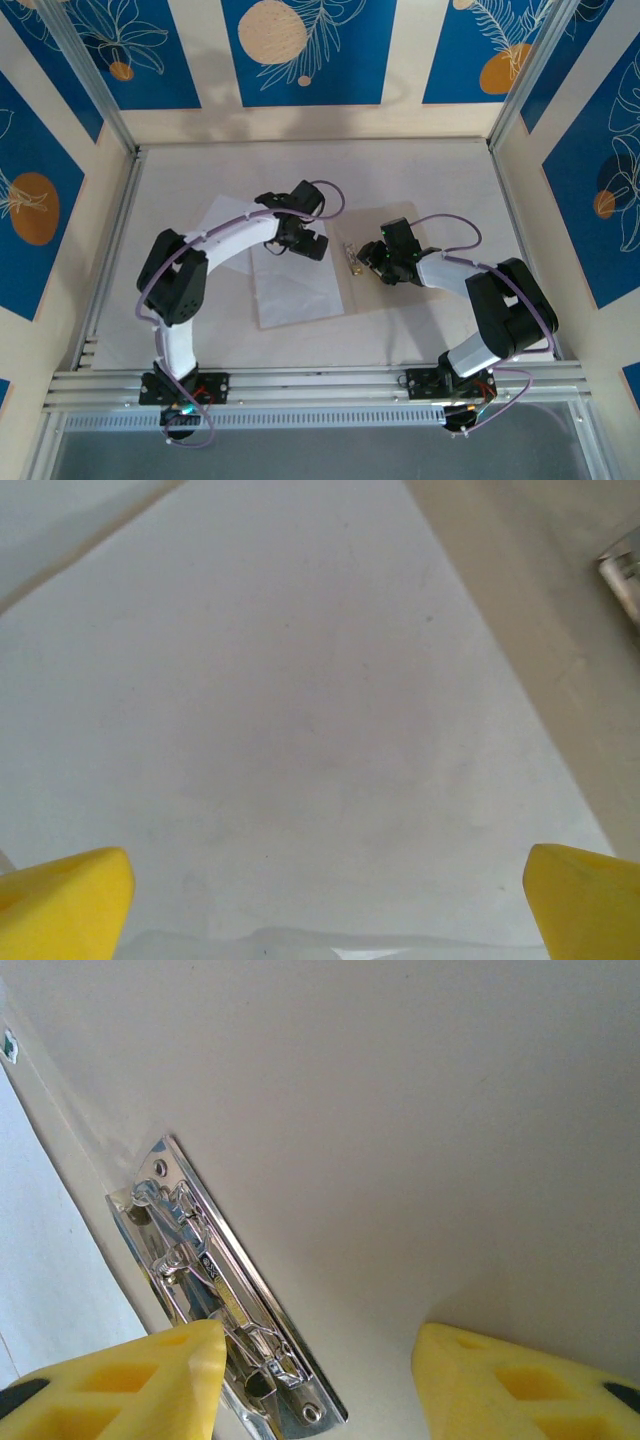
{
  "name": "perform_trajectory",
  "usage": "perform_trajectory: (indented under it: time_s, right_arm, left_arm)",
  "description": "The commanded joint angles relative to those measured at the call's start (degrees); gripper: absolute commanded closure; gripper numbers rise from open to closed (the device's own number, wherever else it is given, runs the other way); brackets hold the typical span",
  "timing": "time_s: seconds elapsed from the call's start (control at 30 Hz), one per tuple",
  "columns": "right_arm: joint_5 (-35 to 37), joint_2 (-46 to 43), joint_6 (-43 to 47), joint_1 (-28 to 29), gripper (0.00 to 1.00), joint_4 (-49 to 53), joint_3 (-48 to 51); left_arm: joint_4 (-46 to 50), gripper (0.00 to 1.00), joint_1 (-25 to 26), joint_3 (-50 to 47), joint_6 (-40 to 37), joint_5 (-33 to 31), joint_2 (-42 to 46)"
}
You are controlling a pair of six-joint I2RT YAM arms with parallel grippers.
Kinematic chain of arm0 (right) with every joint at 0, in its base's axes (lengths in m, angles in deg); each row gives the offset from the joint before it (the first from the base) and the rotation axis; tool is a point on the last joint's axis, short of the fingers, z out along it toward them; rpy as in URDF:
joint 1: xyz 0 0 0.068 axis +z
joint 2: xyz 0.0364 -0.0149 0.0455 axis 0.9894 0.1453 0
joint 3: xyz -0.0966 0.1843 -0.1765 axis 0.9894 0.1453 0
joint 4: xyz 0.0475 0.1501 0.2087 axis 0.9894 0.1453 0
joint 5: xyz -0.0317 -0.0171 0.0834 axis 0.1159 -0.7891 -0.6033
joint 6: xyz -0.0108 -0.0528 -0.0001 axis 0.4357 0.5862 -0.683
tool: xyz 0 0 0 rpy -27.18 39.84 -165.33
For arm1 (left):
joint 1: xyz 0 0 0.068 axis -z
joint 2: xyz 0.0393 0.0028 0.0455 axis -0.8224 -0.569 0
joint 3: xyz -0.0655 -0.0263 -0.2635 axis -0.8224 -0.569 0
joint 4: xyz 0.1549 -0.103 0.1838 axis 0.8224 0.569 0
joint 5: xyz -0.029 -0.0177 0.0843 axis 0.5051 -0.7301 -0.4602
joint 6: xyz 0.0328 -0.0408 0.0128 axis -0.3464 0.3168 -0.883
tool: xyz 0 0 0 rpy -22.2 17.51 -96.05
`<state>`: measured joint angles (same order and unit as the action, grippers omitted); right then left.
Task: Put the files into the folder
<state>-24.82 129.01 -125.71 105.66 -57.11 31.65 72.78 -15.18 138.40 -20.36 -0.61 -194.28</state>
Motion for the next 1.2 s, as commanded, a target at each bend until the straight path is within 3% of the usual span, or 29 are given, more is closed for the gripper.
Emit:
perform_trajectory:
  time_s: [0.0,0.3,0.77,1.17]
  right_arm:
    - [1.7,1.0,-1.14,0.34,0.45,4.56,2.47]
    - [-0.75,0.15,-2.41,0.34,0.45,2.58,4.47]
    - [-2.66,-3.36,-5.17,1.54,0.47,-0.73,9.34]
    - [-4.47,-3.38,-4.38,1.43,0.47,-3.52,10.16]
  left_arm:
    - [2.34,0.0,0.72,-2.75,2.83,2.85,2.28]
    - [-3.61,0.09,3.5,-16.39,11.54,13.4,8.23]
    - [-5.6,0.13,0.61,-24.64,12.1,10.69,8.45]
    - [-6.93,0.14,-5.75,-20.69,7.79,10.78,2.96]
